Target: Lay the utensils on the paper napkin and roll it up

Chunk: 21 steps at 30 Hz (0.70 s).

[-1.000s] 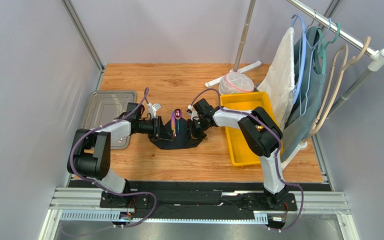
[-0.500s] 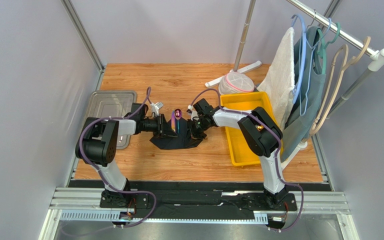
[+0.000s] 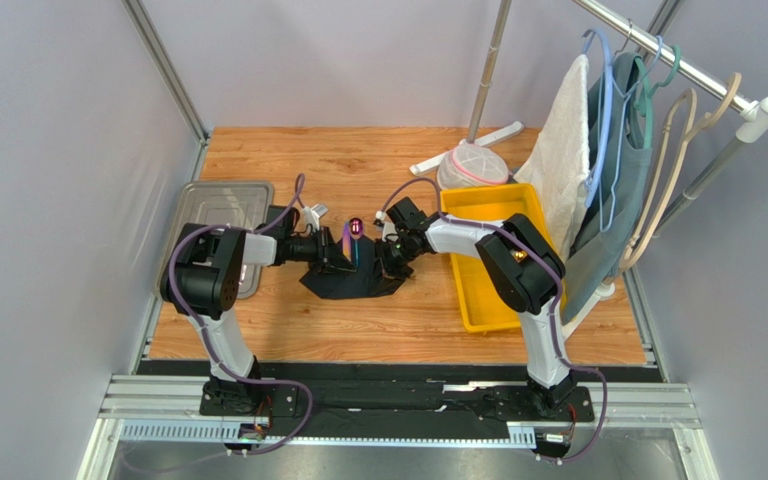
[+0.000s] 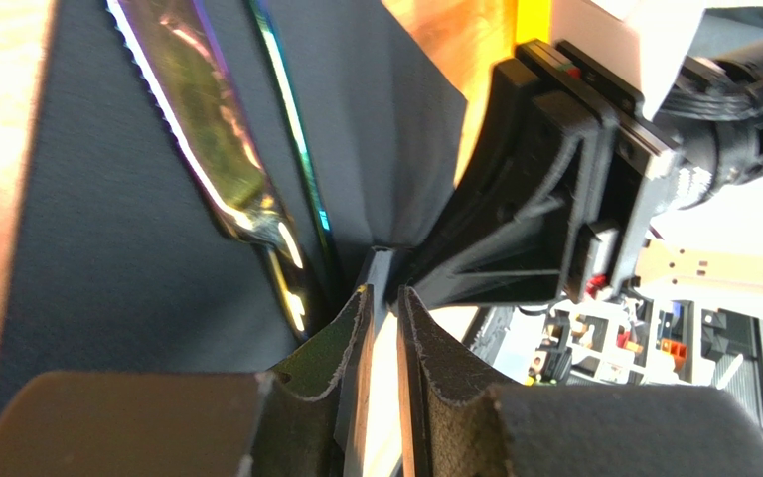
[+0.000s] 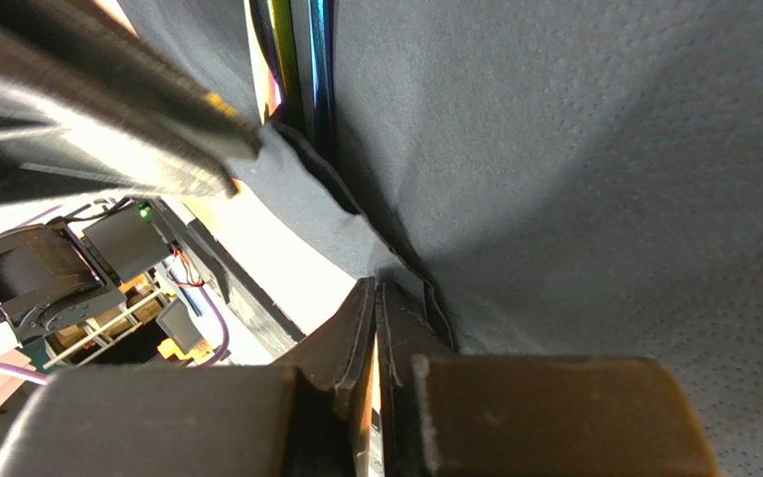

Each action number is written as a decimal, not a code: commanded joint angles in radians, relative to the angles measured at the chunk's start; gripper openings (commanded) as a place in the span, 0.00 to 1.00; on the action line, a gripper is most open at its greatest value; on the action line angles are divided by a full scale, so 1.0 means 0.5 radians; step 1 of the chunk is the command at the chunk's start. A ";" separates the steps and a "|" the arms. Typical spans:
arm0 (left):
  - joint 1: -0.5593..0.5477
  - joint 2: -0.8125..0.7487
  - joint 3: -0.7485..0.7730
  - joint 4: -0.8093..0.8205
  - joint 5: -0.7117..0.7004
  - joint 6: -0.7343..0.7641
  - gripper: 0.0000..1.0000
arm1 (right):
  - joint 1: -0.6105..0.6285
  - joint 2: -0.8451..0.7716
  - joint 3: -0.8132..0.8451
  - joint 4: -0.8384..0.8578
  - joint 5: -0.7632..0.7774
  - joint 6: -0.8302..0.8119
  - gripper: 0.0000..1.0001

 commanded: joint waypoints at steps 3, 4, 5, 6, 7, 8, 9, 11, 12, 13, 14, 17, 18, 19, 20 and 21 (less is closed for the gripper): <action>-0.007 0.067 0.073 0.000 -0.039 0.009 0.22 | -0.004 -0.055 0.113 -0.019 -0.066 0.002 0.08; -0.007 0.073 0.073 0.006 -0.036 0.012 0.22 | -0.004 -0.061 0.128 -0.016 -0.073 0.005 0.08; -0.007 0.076 0.073 0.003 -0.036 0.012 0.21 | -0.004 -0.070 0.134 -0.006 -0.073 0.017 0.08; -0.007 0.083 0.076 0.000 -0.039 0.018 0.21 | -0.004 -0.079 0.137 0.000 -0.073 0.023 0.08; -0.007 0.083 0.079 -0.006 -0.045 0.024 0.21 | -0.004 -0.082 0.137 0.009 -0.079 0.036 0.08; -0.007 0.086 0.079 -0.006 -0.048 0.027 0.21 | -0.004 -0.085 0.146 0.027 -0.079 0.057 0.08; -0.007 0.089 0.082 -0.009 -0.048 0.031 0.21 | -0.004 -0.076 0.156 0.034 -0.076 0.063 0.08; -0.007 0.104 0.091 -0.018 -0.045 0.034 0.21 | -0.004 -0.055 0.192 0.024 -0.060 0.066 0.08; -0.007 0.107 0.088 -0.015 -0.045 0.034 0.21 | -0.004 -0.043 0.202 0.021 -0.054 0.066 0.08; -0.007 0.110 0.088 -0.015 -0.045 0.034 0.20 | -0.004 -0.021 0.211 0.018 -0.024 0.066 0.08; -0.007 0.107 0.088 -0.015 -0.048 0.034 0.20 | -0.004 -0.006 0.223 0.006 -0.011 0.060 0.08; -0.004 0.107 0.088 -0.015 -0.051 0.034 0.20 | -0.004 0.034 0.238 -0.003 0.062 0.045 0.08; -0.007 0.107 0.088 -0.015 -0.054 0.031 0.20 | -0.004 0.043 0.242 0.000 0.071 0.045 0.08; -0.004 0.107 0.088 -0.015 -0.054 0.034 0.20 | -0.004 0.071 0.248 -0.003 0.093 0.048 0.08; -0.004 0.107 0.088 -0.018 -0.054 0.037 0.20 | -0.001 0.083 0.257 -0.024 0.102 0.045 0.08; -0.004 0.110 0.088 -0.024 -0.054 0.037 0.20 | -0.001 0.098 0.272 -0.037 0.114 0.042 0.08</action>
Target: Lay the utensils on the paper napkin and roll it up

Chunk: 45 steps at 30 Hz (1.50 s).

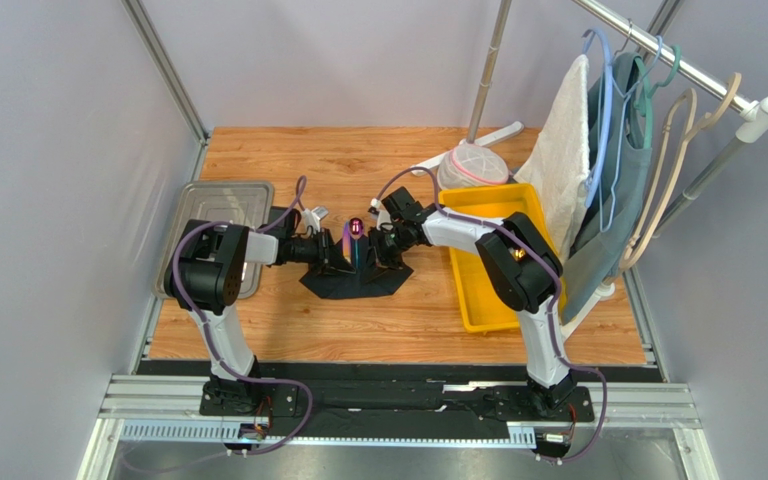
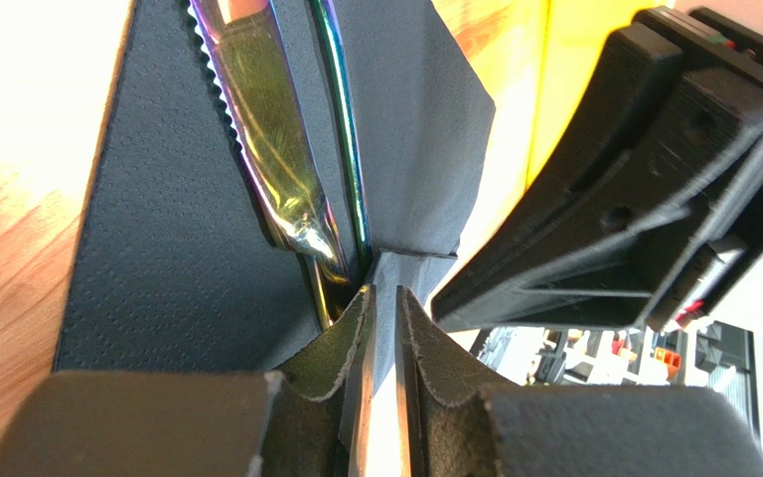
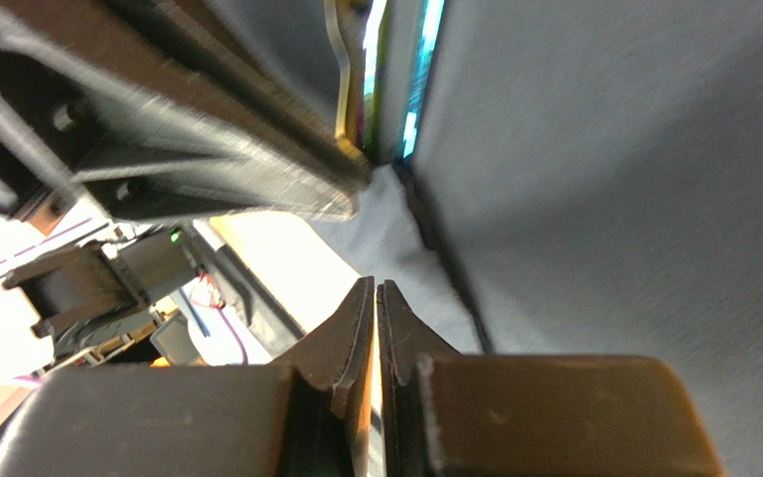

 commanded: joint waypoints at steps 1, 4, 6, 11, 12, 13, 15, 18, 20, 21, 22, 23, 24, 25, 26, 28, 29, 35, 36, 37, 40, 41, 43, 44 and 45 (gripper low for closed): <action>-0.004 0.017 0.055 0.006 -0.004 0.035 0.20 | -0.001 0.084 0.093 -0.046 0.092 -0.003 0.08; -0.004 0.020 0.055 0.003 -0.007 0.038 0.20 | 0.002 0.106 0.111 -0.101 0.128 -0.034 0.08; -0.004 0.023 0.055 0.003 -0.013 0.038 0.20 | -0.001 0.103 0.118 -0.123 0.156 -0.055 0.08; -0.004 0.042 0.052 0.000 -0.016 0.047 0.20 | -0.004 0.035 0.170 -0.190 0.144 -0.086 0.13; -0.004 0.042 0.055 0.000 -0.016 0.047 0.20 | -0.013 -0.004 0.170 -0.206 0.141 -0.095 0.15; -0.004 0.042 0.052 0.000 -0.022 0.047 0.20 | -0.019 -0.029 0.164 -0.218 0.135 -0.098 0.18; -0.004 0.045 0.052 0.006 -0.023 0.041 0.20 | -0.050 -0.084 0.124 -0.230 0.141 -0.098 0.28; -0.004 0.048 0.055 0.006 -0.019 0.035 0.20 | -0.111 -0.176 0.062 -0.285 0.217 -0.138 0.40; -0.004 0.045 0.052 0.009 -0.022 0.038 0.20 | -0.151 -0.235 0.017 -0.338 0.254 -0.172 0.52; -0.004 0.045 0.052 0.012 -0.026 0.038 0.20 | -0.191 -0.250 0.010 -0.356 0.303 -0.184 0.57; -0.004 0.045 0.052 0.012 -0.026 0.038 0.20 | -0.203 -0.281 0.001 -0.399 0.334 -0.199 0.62; -0.004 0.048 0.052 0.015 -0.020 0.035 0.20 | -0.219 -0.290 -0.005 -0.417 0.358 -0.212 0.69; -0.004 0.051 0.052 0.018 -0.026 0.032 0.20 | -0.249 -0.299 -0.023 -0.436 0.383 -0.236 0.77; -0.004 0.051 0.052 0.021 -0.026 0.032 0.20 | -0.259 -0.305 -0.030 -0.463 0.432 -0.246 0.84; -0.004 0.054 0.052 0.031 -0.016 0.029 0.20 | -0.274 -0.315 -0.036 -0.476 0.447 -0.252 0.84; -0.004 0.054 0.055 0.031 -0.023 0.026 0.20 | -0.292 -0.312 -0.054 -0.506 0.506 -0.282 0.85; -0.004 0.051 0.058 0.034 -0.026 0.026 0.20 | -0.295 -0.296 -0.054 -0.519 0.536 -0.285 0.85; -0.004 0.051 0.064 0.015 -0.029 0.038 0.20 | -0.292 -0.186 -0.030 -0.516 0.506 -0.246 0.86; -0.004 0.051 0.061 0.015 -0.035 0.038 0.20 | -0.289 -0.143 -0.027 -0.507 0.439 -0.240 0.86; -0.004 0.048 0.061 0.018 -0.035 0.038 0.20 | -0.289 -0.116 -0.027 -0.485 0.390 -0.215 0.84; -0.004 0.057 0.061 0.021 -0.035 0.038 0.20 | -0.289 -0.039 -0.039 -0.375 0.111 -0.145 0.75; -0.004 0.060 0.064 0.021 -0.038 0.035 0.20 | -0.289 -0.026 -0.072 -0.323 0.043 -0.081 0.74; -0.004 0.060 0.067 0.028 -0.035 0.029 0.20 | -0.289 -0.011 -0.091 -0.194 -0.092 -0.013 0.72; -0.004 0.057 0.067 0.028 -0.032 0.026 0.20 | -0.289 -0.011 -0.082 -0.166 -0.120 0.024 0.71; -0.004 0.057 0.070 0.028 -0.035 0.026 0.20 | -0.292 -0.017 -0.082 -0.096 -0.166 0.046 0.70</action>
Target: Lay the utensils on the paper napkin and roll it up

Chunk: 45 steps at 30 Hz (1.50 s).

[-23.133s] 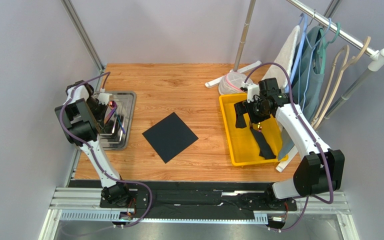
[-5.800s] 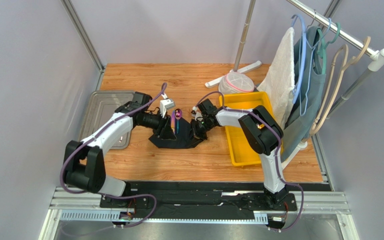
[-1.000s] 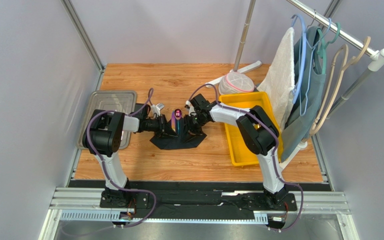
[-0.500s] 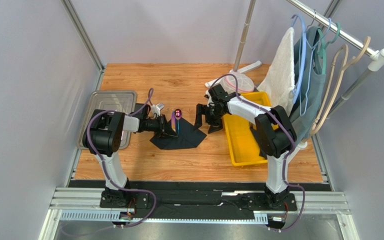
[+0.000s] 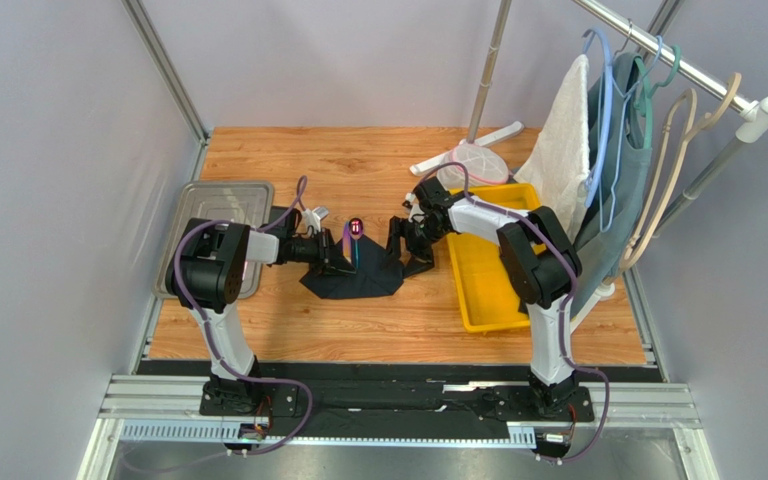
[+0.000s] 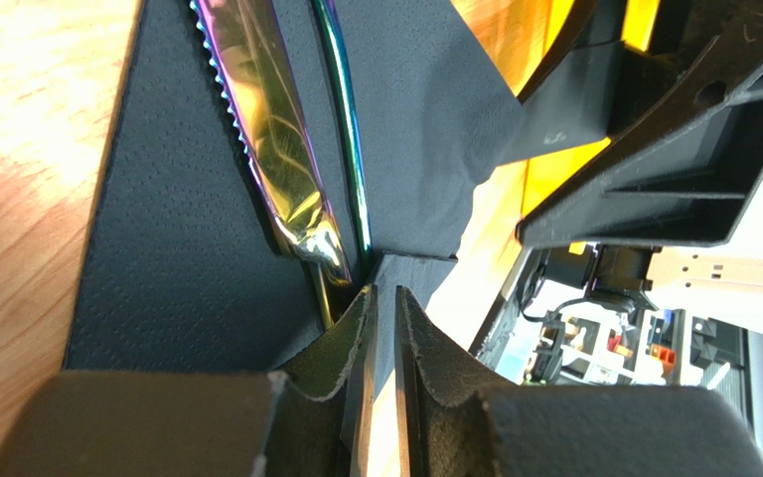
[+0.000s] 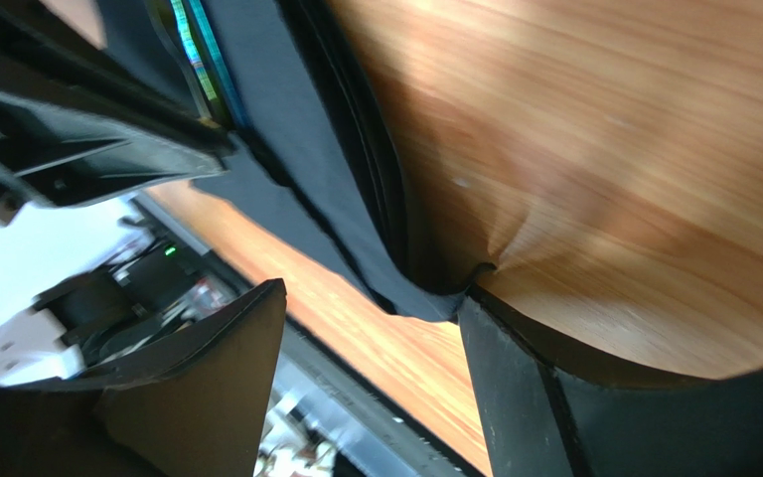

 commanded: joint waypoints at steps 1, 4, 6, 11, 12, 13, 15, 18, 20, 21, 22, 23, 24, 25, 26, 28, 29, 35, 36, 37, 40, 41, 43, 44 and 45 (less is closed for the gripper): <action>-0.004 0.027 0.050 0.030 -0.049 0.033 0.20 | 0.017 0.046 -0.034 0.316 -0.264 0.154 0.70; -0.004 0.026 0.053 0.018 -0.045 0.039 0.20 | 0.017 -0.013 -0.056 0.494 -0.350 0.252 0.68; -0.004 0.023 0.053 0.011 -0.045 0.042 0.20 | 0.017 -0.077 -0.087 0.617 -0.408 0.323 0.66; -0.004 0.030 0.056 0.021 -0.048 0.036 0.20 | 0.020 -0.136 -0.127 0.707 -0.451 0.394 0.59; -0.004 0.027 0.056 0.024 -0.045 0.036 0.20 | 0.017 -0.130 -0.127 0.655 -0.415 0.381 0.59; -0.004 0.033 0.056 0.024 -0.045 0.033 0.20 | 0.020 -0.114 -0.108 0.612 -0.390 0.339 0.59; -0.004 0.033 0.059 0.024 -0.045 0.033 0.20 | 0.023 -0.068 -0.084 0.459 -0.289 0.286 0.59; -0.004 0.020 0.056 0.024 -0.049 0.039 0.20 | 0.020 -0.035 -0.062 0.305 -0.178 0.191 0.59; -0.004 0.017 0.056 0.011 -0.052 0.045 0.20 | 0.020 -0.031 -0.065 0.244 -0.126 0.133 0.61; -0.004 0.017 0.053 0.011 -0.049 0.045 0.20 | 0.020 -0.037 -0.068 0.192 -0.092 0.109 0.61; -0.004 0.014 0.050 0.011 -0.049 0.045 0.20 | 0.020 -0.047 -0.068 0.167 -0.068 0.090 0.61; -0.004 0.014 0.050 0.008 -0.052 0.045 0.20 | 0.017 -0.050 -0.077 0.151 -0.055 0.044 0.61; -0.004 0.014 0.050 0.011 -0.052 0.045 0.20 | 0.014 -0.056 -0.081 0.118 -0.034 0.032 0.59; -0.004 0.017 0.050 0.015 -0.055 0.045 0.20 | 0.014 -0.074 -0.081 0.105 -0.022 0.013 0.58; -0.004 0.014 0.050 0.011 -0.055 0.048 0.20 | 0.008 -0.080 -0.078 0.090 -0.012 -0.023 0.57; -0.001 0.014 0.053 0.005 -0.058 0.051 0.20 | 0.004 -0.087 -0.068 0.047 0.024 -0.051 0.55; -0.001 0.011 0.053 0.005 -0.058 0.054 0.20 | -0.002 -0.093 -0.065 0.035 0.031 -0.063 0.53; -0.001 0.014 0.043 -0.001 -0.061 0.061 0.20 | -0.014 -0.099 -0.044 0.050 -0.034 -0.079 0.24; -0.001 0.014 0.046 -0.001 -0.064 0.060 0.20 | -0.014 -0.099 -0.035 0.080 -0.070 -0.073 0.19; -0.001 0.011 0.043 -0.001 -0.064 0.060 0.20 | -0.014 -0.102 -0.010 0.096 -0.095 -0.064 0.15; -0.001 0.002 0.043 -0.004 -0.070 0.064 0.19 | -0.011 -0.084 0.072 0.117 -0.187 -0.036 0.01; -0.001 -0.001 0.046 -0.010 -0.070 0.064 0.19 | -0.005 -0.080 0.085 0.124 -0.211 -0.021 0.00; 0.002 -0.007 0.050 -0.022 -0.073 0.067 0.17 | 0.004 -0.071 0.106 0.166 -0.279 0.028 0.00; 0.005 -0.004 0.050 -0.022 -0.073 0.067 0.17 | 0.023 -0.068 0.122 0.185 -0.300 0.044 0.00; 0.005 -0.004 0.053 -0.028 -0.070 0.070 0.17 | 0.035 -0.062 0.137 0.200 -0.325 0.056 0.00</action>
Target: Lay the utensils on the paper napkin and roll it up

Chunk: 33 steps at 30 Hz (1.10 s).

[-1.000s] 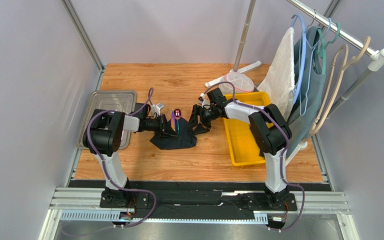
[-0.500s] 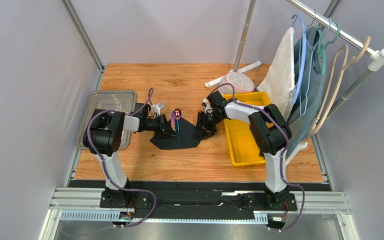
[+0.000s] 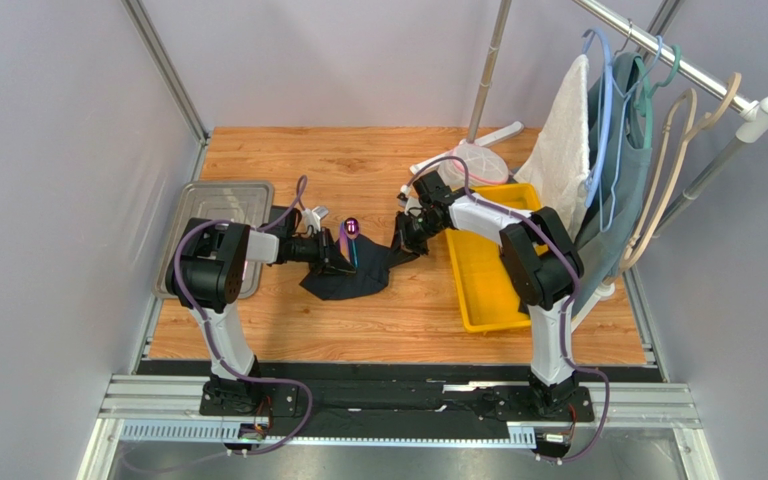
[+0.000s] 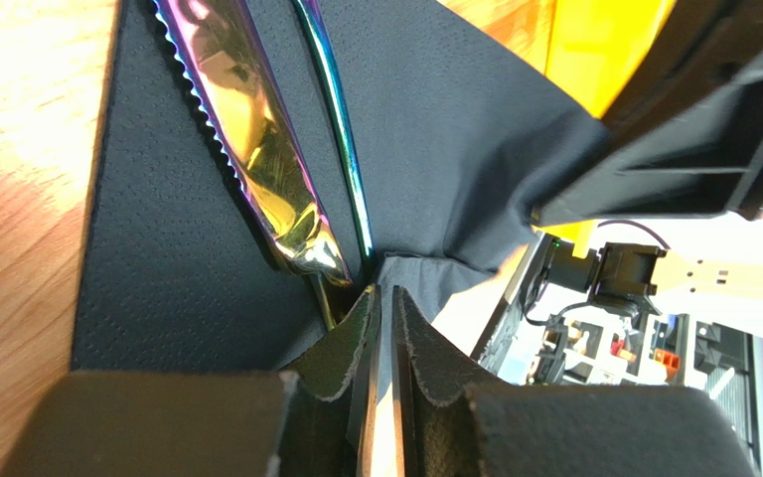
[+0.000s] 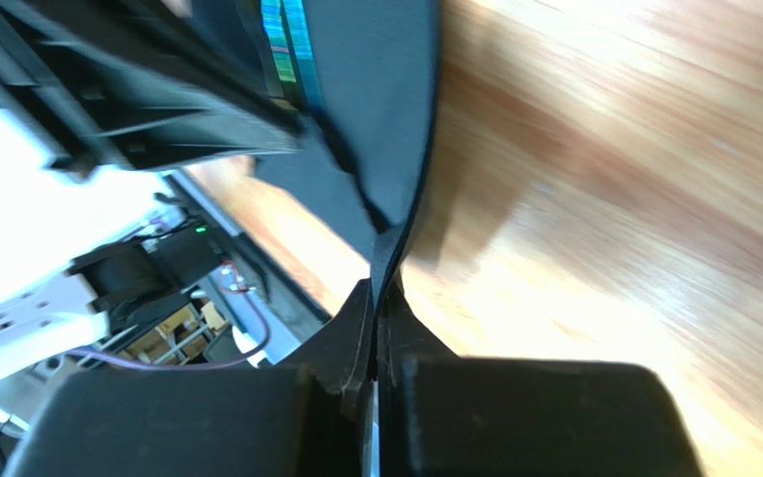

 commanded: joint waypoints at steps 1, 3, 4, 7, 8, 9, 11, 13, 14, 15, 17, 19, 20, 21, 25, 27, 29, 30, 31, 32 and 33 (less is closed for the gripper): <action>0.005 -0.007 0.045 -0.026 -0.053 0.066 0.17 | 0.059 -0.005 0.125 0.119 -0.170 0.080 0.00; 0.008 -0.007 0.045 -0.029 -0.053 0.069 0.16 | 0.081 0.029 0.165 0.119 -0.201 0.114 0.00; 0.008 -0.004 0.045 -0.029 -0.056 0.069 0.16 | 0.102 0.053 0.168 0.129 -0.210 0.126 0.00; 0.011 -0.007 0.042 -0.032 -0.053 0.072 0.16 | 0.139 0.087 0.171 0.181 -0.235 0.200 0.00; 0.011 -0.007 0.042 -0.032 -0.047 0.075 0.16 | 0.152 0.109 0.177 0.208 -0.244 0.234 0.00; 0.014 -0.010 0.042 -0.038 -0.047 0.075 0.16 | 0.158 0.115 0.186 0.224 -0.241 0.246 0.00; 0.014 -0.010 0.045 -0.035 -0.047 0.075 0.16 | 0.185 0.142 0.199 0.269 -0.238 0.280 0.00; 0.014 -0.013 0.048 -0.035 -0.044 0.075 0.16 | 0.213 0.161 0.229 0.282 -0.232 0.311 0.00; 0.014 -0.010 0.048 -0.038 -0.041 0.075 0.16 | 0.219 0.170 0.236 0.303 -0.229 0.323 0.00; 0.014 -0.016 0.051 -0.041 -0.041 0.075 0.16 | 0.228 0.182 0.242 0.319 -0.229 0.350 0.00; 0.017 -0.019 0.048 -0.041 -0.038 0.069 0.16 | 0.250 0.198 0.248 0.343 -0.214 0.375 0.00; 0.023 -0.044 0.042 -0.035 -0.017 0.057 0.16 | 0.262 0.219 0.239 0.350 -0.198 0.390 0.00; 0.029 -0.059 0.036 -0.038 -0.010 0.048 0.16 | 0.265 0.225 0.226 0.346 -0.168 0.403 0.00; 0.035 -0.096 0.033 -0.048 0.008 0.044 0.16 | 0.265 0.232 0.220 0.343 -0.152 0.406 0.00; 0.066 -0.228 0.011 -0.136 0.045 0.066 0.17 | 0.262 0.259 0.196 0.304 -0.079 0.403 0.00; 0.085 -0.304 0.005 -0.271 0.051 0.124 0.18 | 0.262 0.268 0.205 0.297 -0.054 0.412 0.00; 0.109 -0.335 -0.010 -0.354 0.072 0.188 0.19 | 0.262 0.281 0.226 0.297 -0.048 0.412 0.00; 0.115 -0.351 -0.016 -0.455 0.085 0.216 0.19 | 0.262 0.281 0.232 0.297 -0.045 0.412 0.00; 0.118 -0.354 -0.019 -0.510 0.082 0.253 0.20 | 0.262 0.281 0.236 0.294 -0.042 0.412 0.00; 0.127 -0.351 -0.022 -0.562 0.079 0.317 0.19 | 0.265 0.281 0.242 0.297 -0.039 0.412 0.00; 0.131 -0.351 -0.035 -0.624 0.076 0.339 0.20 | 0.268 0.281 0.251 0.300 -0.039 0.418 0.00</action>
